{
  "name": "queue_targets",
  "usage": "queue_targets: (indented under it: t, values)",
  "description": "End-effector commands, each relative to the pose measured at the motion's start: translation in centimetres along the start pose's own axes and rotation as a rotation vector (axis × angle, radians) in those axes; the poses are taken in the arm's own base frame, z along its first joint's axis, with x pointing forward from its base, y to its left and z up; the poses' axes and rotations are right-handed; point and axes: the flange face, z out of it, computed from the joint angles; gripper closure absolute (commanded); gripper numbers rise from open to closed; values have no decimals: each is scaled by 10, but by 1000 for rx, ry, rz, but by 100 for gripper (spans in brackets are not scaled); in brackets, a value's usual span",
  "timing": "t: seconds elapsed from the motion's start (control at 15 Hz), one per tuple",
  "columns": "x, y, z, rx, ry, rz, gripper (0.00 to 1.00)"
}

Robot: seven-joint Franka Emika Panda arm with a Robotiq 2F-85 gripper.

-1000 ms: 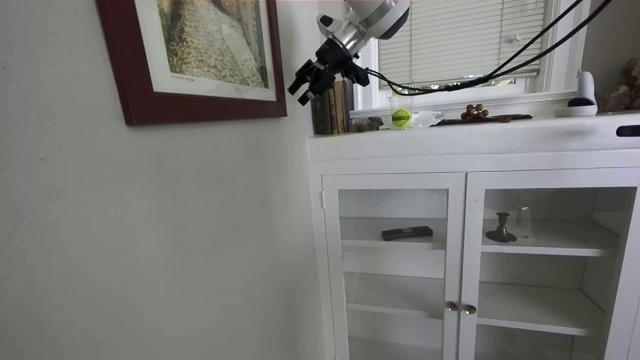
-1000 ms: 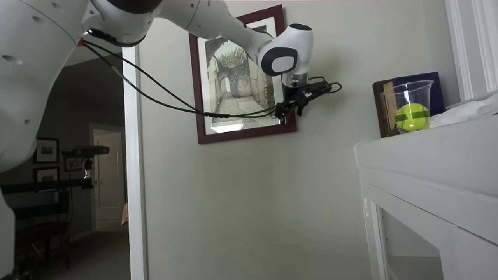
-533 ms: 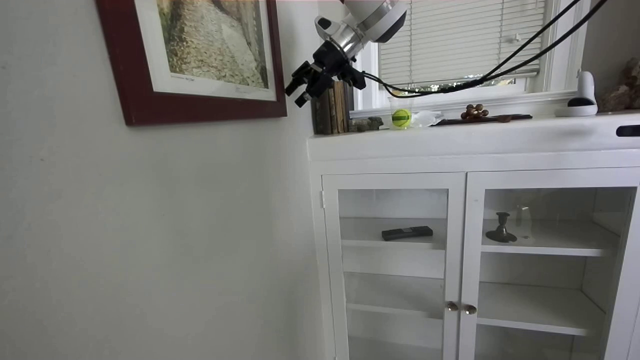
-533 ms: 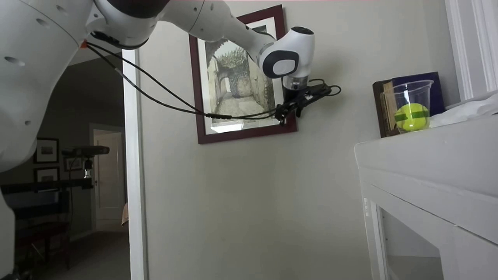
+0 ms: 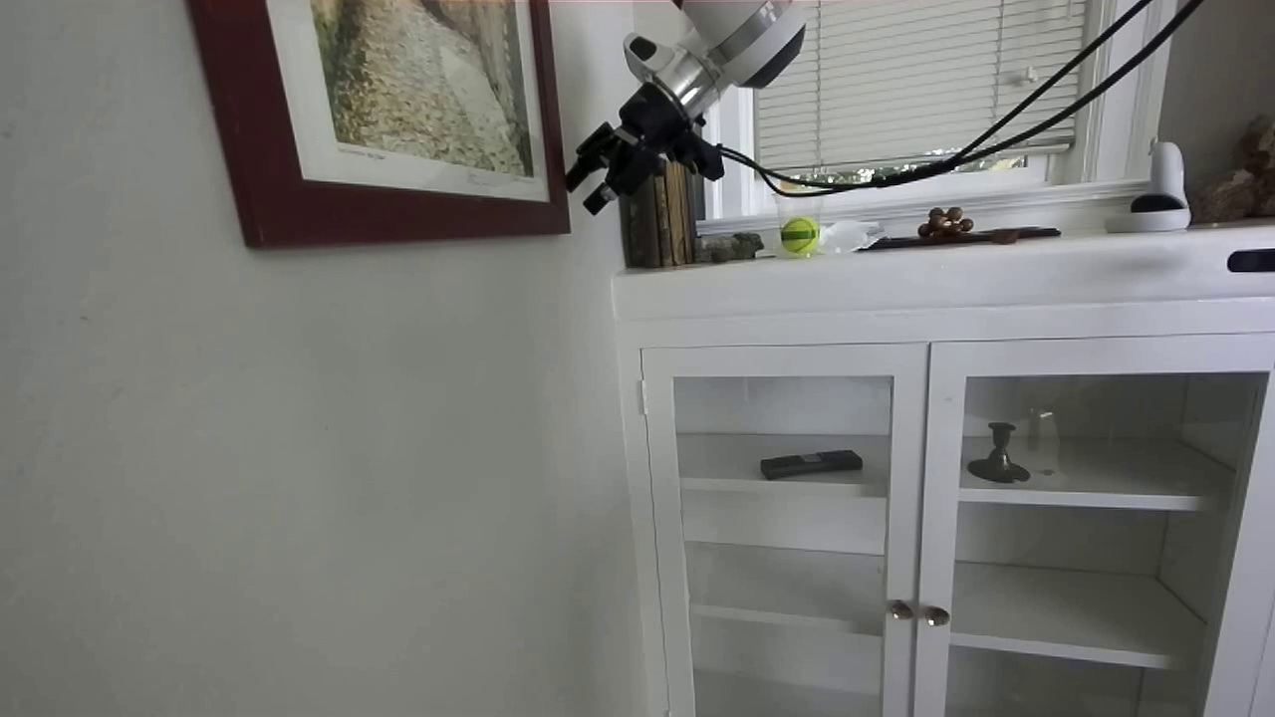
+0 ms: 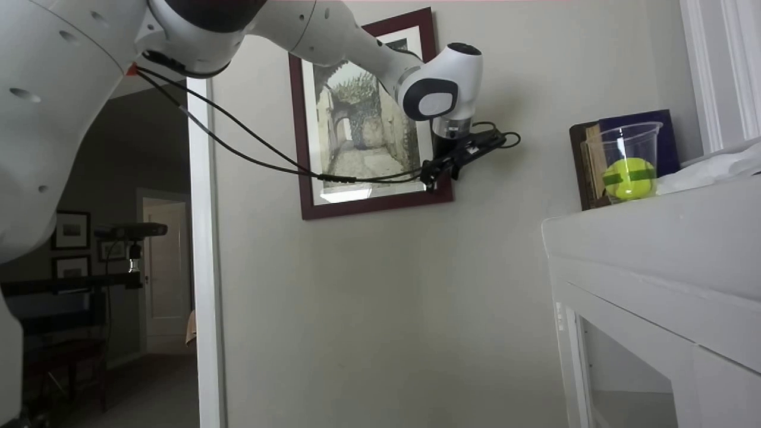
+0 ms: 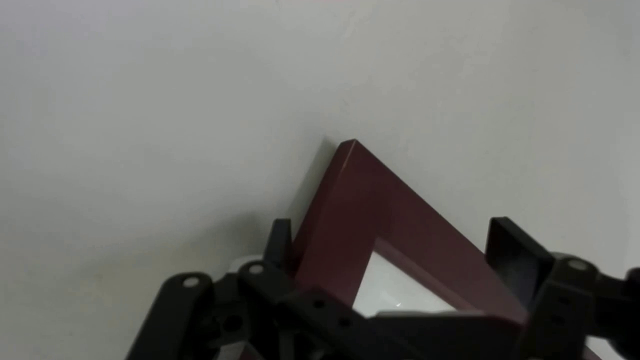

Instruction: Align the picture frame on the wall

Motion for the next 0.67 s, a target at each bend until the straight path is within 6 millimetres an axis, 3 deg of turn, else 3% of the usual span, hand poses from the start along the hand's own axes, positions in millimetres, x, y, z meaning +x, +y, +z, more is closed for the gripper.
queue_targets:
  t: [0.0, 0.6]
  values:
    - [2, 6, 2, 18, 58, -21, 0]
    - [4, 4, 6, 48, 62, -13, 0]
